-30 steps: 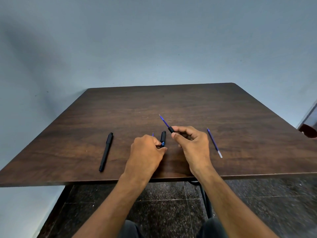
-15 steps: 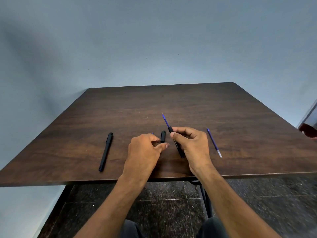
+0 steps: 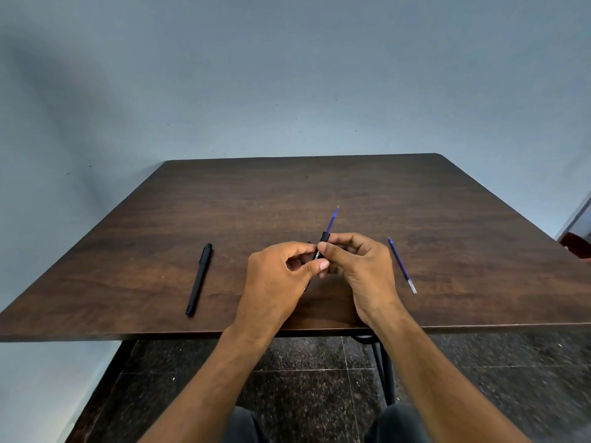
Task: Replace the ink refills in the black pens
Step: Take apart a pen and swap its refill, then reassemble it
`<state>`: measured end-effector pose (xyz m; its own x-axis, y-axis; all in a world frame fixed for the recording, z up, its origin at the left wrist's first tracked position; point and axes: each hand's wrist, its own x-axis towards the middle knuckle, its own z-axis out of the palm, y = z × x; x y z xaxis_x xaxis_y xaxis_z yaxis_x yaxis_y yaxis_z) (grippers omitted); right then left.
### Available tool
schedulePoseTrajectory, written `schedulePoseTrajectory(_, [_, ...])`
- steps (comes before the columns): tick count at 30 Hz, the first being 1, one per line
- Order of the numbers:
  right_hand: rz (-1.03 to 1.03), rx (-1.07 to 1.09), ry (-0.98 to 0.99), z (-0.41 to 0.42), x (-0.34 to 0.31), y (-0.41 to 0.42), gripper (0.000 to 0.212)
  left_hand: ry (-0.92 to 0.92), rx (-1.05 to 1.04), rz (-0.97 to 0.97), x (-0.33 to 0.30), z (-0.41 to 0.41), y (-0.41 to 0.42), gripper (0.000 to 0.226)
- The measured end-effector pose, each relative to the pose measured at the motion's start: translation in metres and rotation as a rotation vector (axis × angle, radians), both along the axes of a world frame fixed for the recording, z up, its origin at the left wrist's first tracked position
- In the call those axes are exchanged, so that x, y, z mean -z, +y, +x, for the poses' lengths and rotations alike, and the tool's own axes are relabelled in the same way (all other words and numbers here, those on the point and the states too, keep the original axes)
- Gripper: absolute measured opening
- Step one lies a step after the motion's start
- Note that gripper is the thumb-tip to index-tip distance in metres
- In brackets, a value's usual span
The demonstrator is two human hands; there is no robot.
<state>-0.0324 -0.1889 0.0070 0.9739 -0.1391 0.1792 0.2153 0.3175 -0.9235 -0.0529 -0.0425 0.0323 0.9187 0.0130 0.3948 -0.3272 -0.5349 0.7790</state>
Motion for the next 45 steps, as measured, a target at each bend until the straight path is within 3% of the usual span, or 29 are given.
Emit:
schedulePoseTrajectory(21, [0.227,0.069,0.014,-0.002,-0.011,-0.007,0.015,-0.188,-0.051,0.177,0.007,0.0,0.004,0.018])
schedulePoseTrajectory(34, [0.188,0.293,0.104,0.003,-0.056,-0.059,0.016,-0.233,-0.055,0.162,0.012,0.001,-0.008,0.009])
schedulePoseTrajectory(37, [0.034,0.323,0.198,0.006,-0.056,-0.076,0.015,-0.228,-0.036,0.133,0.014,0.001,-0.015,0.005])
schedulePoseTrajectory(42, [-0.576,0.349,0.36,0.005,-0.043,-0.096,0.023,-0.21,-0.004,0.164,0.015,0.001,-0.033,0.008])
schedulePoseTrajectory(45, [-0.801,0.37,0.388,0.003,-0.036,-0.102,0.027,-0.202,0.026,0.15,0.015,0.002,-0.045,0.008])
